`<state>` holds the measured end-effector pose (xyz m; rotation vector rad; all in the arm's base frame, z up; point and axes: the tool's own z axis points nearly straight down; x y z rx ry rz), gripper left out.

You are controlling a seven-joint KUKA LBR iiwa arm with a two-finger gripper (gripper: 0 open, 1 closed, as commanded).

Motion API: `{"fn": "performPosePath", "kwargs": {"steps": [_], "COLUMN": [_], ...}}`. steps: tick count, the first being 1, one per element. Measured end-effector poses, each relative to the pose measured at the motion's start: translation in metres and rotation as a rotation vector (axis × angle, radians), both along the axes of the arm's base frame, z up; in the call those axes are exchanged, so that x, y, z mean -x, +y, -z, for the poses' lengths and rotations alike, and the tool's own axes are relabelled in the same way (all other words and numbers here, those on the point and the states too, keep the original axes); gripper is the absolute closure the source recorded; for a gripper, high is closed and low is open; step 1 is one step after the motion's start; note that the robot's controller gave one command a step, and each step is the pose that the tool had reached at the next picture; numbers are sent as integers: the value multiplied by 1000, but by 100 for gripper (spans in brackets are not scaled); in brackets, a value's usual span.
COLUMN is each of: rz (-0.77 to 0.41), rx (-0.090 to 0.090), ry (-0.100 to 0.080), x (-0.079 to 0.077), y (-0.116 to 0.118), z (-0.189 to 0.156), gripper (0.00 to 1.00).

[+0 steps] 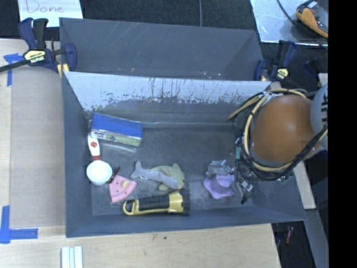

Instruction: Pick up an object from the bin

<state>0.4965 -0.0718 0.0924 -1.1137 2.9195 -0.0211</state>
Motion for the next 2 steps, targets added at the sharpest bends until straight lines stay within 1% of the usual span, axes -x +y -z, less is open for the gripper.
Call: {"fn": "performPosePath", "kwargs": {"steps": [1, 2], "rz": [1, 2], "rx": [-1, 0], "ry": [3, 3], "x": [1, 1], "y": [1, 0], "z": [-32, -56], "gripper": [100, 100]}}
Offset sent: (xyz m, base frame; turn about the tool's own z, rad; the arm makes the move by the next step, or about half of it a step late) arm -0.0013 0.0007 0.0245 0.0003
